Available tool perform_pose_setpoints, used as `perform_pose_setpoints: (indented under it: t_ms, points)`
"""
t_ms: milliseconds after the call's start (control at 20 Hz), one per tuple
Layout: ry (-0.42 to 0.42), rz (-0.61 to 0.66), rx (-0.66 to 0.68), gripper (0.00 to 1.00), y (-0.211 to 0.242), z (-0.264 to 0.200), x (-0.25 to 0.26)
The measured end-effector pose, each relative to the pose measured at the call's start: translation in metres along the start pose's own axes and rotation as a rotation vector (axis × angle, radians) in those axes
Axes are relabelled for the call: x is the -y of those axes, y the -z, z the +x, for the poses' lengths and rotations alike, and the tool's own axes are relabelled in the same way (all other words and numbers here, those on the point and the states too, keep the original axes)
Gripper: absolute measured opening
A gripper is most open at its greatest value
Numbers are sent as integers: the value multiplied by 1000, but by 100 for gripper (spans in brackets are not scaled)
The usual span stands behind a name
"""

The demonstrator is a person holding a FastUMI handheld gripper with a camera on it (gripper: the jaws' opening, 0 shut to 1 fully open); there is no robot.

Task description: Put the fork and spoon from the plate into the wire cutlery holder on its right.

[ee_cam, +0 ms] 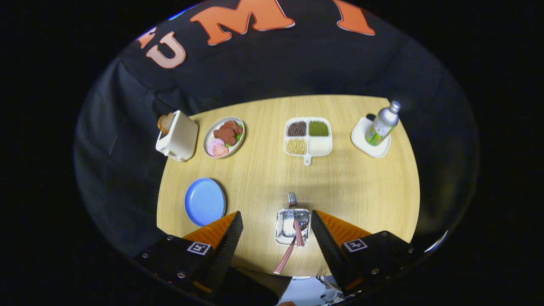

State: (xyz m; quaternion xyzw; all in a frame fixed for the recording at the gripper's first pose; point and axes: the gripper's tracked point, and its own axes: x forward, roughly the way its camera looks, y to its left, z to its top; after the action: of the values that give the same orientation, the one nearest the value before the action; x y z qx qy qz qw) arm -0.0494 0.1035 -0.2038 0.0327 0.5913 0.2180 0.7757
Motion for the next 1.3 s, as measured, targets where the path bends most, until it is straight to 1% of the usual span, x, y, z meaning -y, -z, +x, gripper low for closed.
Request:
perform_pose_setpoints:
  t_ms: [150,250,400,500,600,950,1150,1300]
  points:
    - [40,-60,176,98,-24,-19,8]
    - [66,-90,317,98,-46,-37,7]
    - [85,-77,509,98,-75,-64,3]
    - [116,-70,652,98,-94,-84,3]
    - [112,-83,763,98,-105,-103,-1]
    - [125,-128,1032,98,-123,-140,-14]
    - [164,-168,1136,98,-128,-157,-18]
    - [167,-181,1220,98,-133,-175,-24]
